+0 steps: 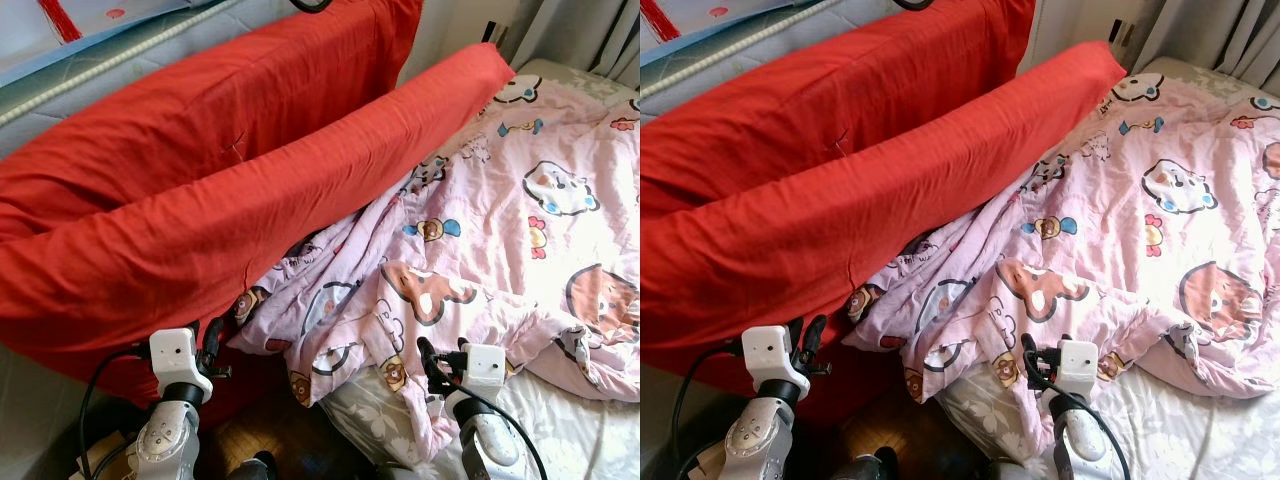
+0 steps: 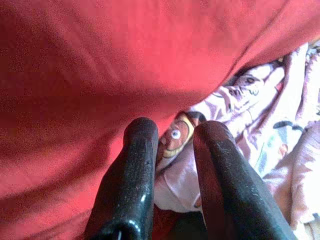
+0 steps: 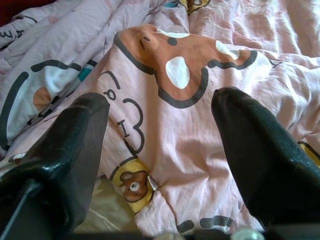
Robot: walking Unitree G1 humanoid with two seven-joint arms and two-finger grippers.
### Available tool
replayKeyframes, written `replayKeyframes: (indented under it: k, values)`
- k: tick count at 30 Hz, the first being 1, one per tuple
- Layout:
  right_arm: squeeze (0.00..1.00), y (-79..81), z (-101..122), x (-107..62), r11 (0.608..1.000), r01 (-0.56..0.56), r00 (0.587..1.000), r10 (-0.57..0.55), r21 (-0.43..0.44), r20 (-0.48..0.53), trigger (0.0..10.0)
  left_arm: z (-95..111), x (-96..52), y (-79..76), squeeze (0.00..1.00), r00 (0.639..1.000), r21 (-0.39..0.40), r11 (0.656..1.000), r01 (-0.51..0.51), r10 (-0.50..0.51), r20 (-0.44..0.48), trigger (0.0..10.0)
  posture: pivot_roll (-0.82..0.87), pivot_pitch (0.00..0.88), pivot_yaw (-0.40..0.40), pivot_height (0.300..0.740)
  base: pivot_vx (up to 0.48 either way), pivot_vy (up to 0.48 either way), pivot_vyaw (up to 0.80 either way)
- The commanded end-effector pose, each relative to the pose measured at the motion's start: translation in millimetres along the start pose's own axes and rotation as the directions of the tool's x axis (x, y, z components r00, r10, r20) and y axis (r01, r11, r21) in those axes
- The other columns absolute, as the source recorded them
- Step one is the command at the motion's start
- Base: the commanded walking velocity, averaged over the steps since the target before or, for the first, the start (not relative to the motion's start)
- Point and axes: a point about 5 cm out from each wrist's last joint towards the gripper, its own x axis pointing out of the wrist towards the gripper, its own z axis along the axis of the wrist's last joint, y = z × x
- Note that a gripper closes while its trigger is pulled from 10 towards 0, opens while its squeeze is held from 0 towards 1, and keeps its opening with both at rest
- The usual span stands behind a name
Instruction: Clean up the room
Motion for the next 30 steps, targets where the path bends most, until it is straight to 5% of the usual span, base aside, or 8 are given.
replayKeyframes:
  k: [1,6,30]
  values:
    - [0.0,1.0,-7,-4.9,1.0,0.002,1.0,-0.002,0.002,-0.029,10.0,-6,-4.8,1.7,0.0,1.0,-0.006,1.0,-0.01,0.01,-0.029,10.0,0.03,0.226,-0.01,0.695,0.0,0.0,0.0]
    - [0.0,6.0,-6,-4.9,1.0,-0.009,1.0,0.009,-0.001,-0.025,10.0,-6,-4.8,0.2,0.0,0.999,-0.007,1.0,-0.002,0.002,-0.037,10.0,0.03,0.205,-0.006,0.657,0.0,0.0,0.0]
    - [0.0,18.1,-14,-6.7,0.998,-0.062,0.994,0.061,-0.005,-0.086,10.0,-3,1.8,-5.1,0.0,0.999,-0.013,1.0,0.013,-0.014,-0.047,10.0,0.04,0.223,-0.006,0.647,0.0,0.0,0.0]
